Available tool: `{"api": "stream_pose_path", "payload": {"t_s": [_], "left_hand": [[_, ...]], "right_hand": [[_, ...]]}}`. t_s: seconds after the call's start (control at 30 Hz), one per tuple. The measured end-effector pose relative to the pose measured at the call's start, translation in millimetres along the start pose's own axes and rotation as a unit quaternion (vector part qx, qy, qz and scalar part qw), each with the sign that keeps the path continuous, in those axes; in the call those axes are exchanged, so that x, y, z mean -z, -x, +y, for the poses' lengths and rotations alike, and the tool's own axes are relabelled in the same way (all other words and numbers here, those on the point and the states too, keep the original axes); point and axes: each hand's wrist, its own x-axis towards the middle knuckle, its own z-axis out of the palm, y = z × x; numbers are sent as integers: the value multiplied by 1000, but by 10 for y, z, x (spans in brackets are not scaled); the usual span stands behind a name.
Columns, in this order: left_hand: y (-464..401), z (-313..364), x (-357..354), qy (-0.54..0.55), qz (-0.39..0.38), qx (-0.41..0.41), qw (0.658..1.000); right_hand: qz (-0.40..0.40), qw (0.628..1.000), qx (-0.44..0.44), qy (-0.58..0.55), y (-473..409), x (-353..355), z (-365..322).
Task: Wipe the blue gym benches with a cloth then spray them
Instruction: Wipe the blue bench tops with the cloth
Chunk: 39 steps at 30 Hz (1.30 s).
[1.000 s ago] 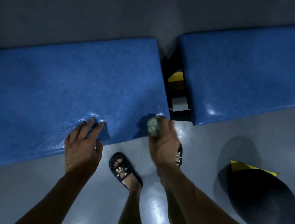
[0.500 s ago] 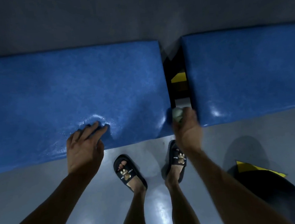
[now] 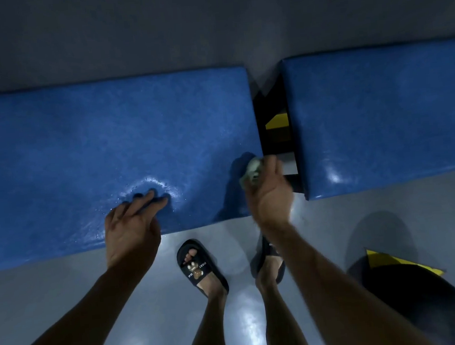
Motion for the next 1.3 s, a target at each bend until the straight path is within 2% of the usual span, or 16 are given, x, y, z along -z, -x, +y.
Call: {"api": "stream_pose_path", "payload": {"t_s": [0.03,0.13,0.2,0.27,0.33,0.4,0.5,0.6,0.67,0.73,0.83,0.9,1.03,1.13,1.23,1.3], "left_hand": [[0,-1,-4,0,2,1,1000],[-19,-8,8,-3,4,-2,1000],[-30,-18,28,-8,1,-8,1000],[-34,-40,46,-12,0,-20,1000],[-31,-58,44,-9,4,-30,1000],[-32,-71,32,-3,10,-30,999],[-20,-77,0,-7,20,-23,1000],[-42,-93,-5,-12,25,-35,999],[-63,-106,4,-20,28,-50,998],[-83,-124,19,-22,33,-59,997],[-89,-136,15,-22,29,-67,997],[-94,-158,5,-15,27,-71,997],[-87,-175,-31,-23,34,-76,996],[-108,-171,-36,-25,37,-77,996],[-159,-176,1,-38,26,-82,996],[-227,-168,71,-42,0,-86,995]], "right_hand": [[-20,999,31,-14,142,-124,-164],[-80,965,241,67,447,-328,-440],[-85,945,300,103,233,-239,-307],[-58,963,235,116,-107,-60,-52],[-12,991,102,80,-387,114,171],[32,998,-16,50,-487,128,200],[52,997,-49,14,-236,-99,-62],[-15,992,123,35,190,-307,-314],[-75,959,260,83,276,-277,-301],[-79,944,296,122,62,-111,-169],[-15,988,101,115,-397,177,133],[10,995,-17,102,-548,224,206],[67,995,-32,70,-270,-90,-154],[18,995,84,42,41,-267,-428],[-53,956,274,95,165,-292,-523],[-62,937,320,123,-14,-199,-402]]}}
